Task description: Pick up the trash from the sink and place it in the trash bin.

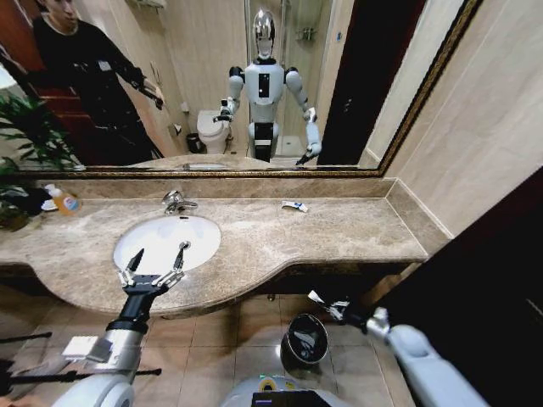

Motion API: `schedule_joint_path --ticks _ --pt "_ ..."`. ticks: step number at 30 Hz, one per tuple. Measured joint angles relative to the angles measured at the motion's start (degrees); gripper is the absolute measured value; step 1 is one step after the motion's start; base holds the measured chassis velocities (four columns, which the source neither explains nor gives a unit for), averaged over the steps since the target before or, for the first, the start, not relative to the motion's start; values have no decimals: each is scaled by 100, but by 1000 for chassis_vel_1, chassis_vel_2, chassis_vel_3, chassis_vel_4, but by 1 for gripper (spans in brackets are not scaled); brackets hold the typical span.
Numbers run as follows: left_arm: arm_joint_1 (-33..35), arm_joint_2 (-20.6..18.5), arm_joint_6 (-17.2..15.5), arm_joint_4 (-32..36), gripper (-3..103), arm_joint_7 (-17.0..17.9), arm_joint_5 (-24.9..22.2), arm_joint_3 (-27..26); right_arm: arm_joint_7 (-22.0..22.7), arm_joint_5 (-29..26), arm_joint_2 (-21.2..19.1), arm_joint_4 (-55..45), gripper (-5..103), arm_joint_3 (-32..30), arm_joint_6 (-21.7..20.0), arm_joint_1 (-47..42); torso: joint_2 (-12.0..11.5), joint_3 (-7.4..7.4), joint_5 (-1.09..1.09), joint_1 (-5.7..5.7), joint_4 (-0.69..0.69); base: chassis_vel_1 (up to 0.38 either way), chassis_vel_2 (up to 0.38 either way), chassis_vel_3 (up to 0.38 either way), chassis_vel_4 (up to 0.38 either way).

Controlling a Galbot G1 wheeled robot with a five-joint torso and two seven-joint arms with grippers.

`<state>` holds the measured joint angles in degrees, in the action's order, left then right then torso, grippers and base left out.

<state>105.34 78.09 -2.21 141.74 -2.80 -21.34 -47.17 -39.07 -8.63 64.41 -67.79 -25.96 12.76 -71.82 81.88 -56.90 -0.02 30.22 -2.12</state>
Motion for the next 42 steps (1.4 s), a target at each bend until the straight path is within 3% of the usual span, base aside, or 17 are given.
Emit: schedule_joint_path --ticks 1,3,6,9,15,17,19,21,23,24,26,28,33,36,37,39,42 --pt "0 0 0 0 100 0 0 0 0 0 0 0 0 0 0 0 0 0 0 0 0 0 0 0 0" --pt "0 0 0 0 100 1 0 0 397 737 316 603 0 -79 6 152 0 0 3 0 0 0 0 0 0" --pt "0 0 0 0 100 1 0 0 585 1265 518 1076 0 -221 66 262 0 0 0 0 1 0 0 0 0" --pt "0 0 0 0 100 0 0 0 953 1564 697 1498 0 -275 136 307 0 0 0 0 1 0 0 0 0" --pt "0 0 0 0 100 1 0 0 1311 1745 962 1848 -3 -269 270 319 0 0 2 0 2 0 0 0 0" --pt "0 0 0 0 100 1 0 0 1497 1753 1101 1927 6 -214 275 330 0 0 2 0 1 0 0 0 0" --pt "0 0 0 0 100 1 0 0 1547 1735 1131 1941 6 -184 276 334 0 0 3 0 1 0 0 0 0" --pt "0 0 0 0 100 1 0 0 1687 1639 1269 2004 22 -118 300 359 0 0 1 0 1 0 0 0 0" --pt "0 0 0 0 100 1 0 0 1733 1638 1332 2029 22 -114 301 363 0 0 4 0 1 0 0 0 0" --pt "0 0 0 0 100 1 0 0 1780 1628 1375 2067 33 -111 313 367 0 0 3 0 1 0 0 0 0" --pt "0 0 0 0 100 0 0 0 1783 1612 1373 2070 33 -111 335 363 0 0 2 0 1 0 0 0 0" --pt "0 0 0 0 100 1 0 0 1670 1348 1251 1798 49 -203 386 263 0 -1 6 0 1 0 0 0 0" --pt "0 0 0 0 100 1 0 0 1485 694 955 978 61 -461 232 26 0 0 2 0 1 0 0 0 0" --pt "0 0 0 0 100 1 0 0 1774 462 527 9 77 -1385 18 -299 0 0 2 0 0 0 0 0 0" --pt "0 0 0 0 100 1 0 0 1774 462 527 9 77 -1385 18 -299 0 0 2 0 0 0 0 0 0" --pt "0 0 0 0 100 1 0 0 2351 65 270 -382 88 -1750 25 -605 0 0 4 0 1 0 0 0 0" --pt "0 0 0 0 100 1 0 0 2340 -181 138 -830 97 -2249 66 -942 0 0 6 0 2 0 0 0 0"
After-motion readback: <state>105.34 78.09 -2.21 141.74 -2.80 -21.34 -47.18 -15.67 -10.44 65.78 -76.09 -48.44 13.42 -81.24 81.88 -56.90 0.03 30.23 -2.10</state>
